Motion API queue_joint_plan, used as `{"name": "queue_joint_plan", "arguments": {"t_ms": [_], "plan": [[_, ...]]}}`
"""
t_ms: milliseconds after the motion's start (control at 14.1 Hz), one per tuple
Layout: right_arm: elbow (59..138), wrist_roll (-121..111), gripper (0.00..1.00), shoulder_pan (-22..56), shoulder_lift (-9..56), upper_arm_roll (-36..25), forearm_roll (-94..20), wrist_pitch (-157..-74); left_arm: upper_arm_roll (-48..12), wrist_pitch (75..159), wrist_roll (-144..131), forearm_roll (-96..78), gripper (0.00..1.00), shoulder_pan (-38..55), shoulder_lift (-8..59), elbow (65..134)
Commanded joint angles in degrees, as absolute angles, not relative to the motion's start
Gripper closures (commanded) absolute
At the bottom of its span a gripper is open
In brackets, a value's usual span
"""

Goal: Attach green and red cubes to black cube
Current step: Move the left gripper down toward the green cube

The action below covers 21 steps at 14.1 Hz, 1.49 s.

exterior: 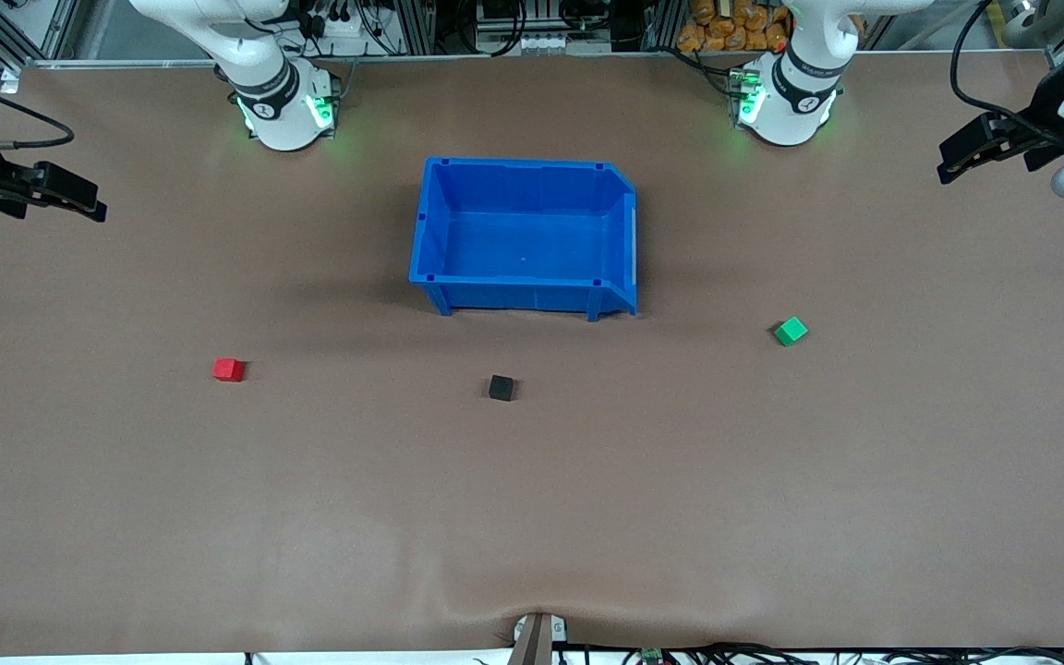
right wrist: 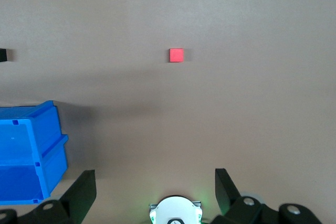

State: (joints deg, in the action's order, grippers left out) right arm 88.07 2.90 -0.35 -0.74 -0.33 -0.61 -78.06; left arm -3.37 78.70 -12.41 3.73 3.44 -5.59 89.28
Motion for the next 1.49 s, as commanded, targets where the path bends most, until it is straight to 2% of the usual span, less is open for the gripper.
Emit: {"name": "queue_joint_plan", "arguments": {"t_ms": [0, 354, 1416], "plan": [[86.9, 3.5, 0.00, -0.2, -0.4, -0.3, 0.4, -77.4, -3.2, 79.4, -11.1, 3.8, 0.00, 3.6, -5.8, 89.6], [86.8, 3.6, 0.00, -0.7, -0.5, -0.4, 0.6, -77.4, -3.2, 83.0, -11.1, 3.8, 0.00, 3.3, -5.5, 92.1], [86.7, 3.6, 0.00, -0.7, -0.5, -0.4, 0.5, -77.4, -3.2, 89.6, -11.5, 3.8, 0.00, 3.1, 1.0, 92.1]]}}
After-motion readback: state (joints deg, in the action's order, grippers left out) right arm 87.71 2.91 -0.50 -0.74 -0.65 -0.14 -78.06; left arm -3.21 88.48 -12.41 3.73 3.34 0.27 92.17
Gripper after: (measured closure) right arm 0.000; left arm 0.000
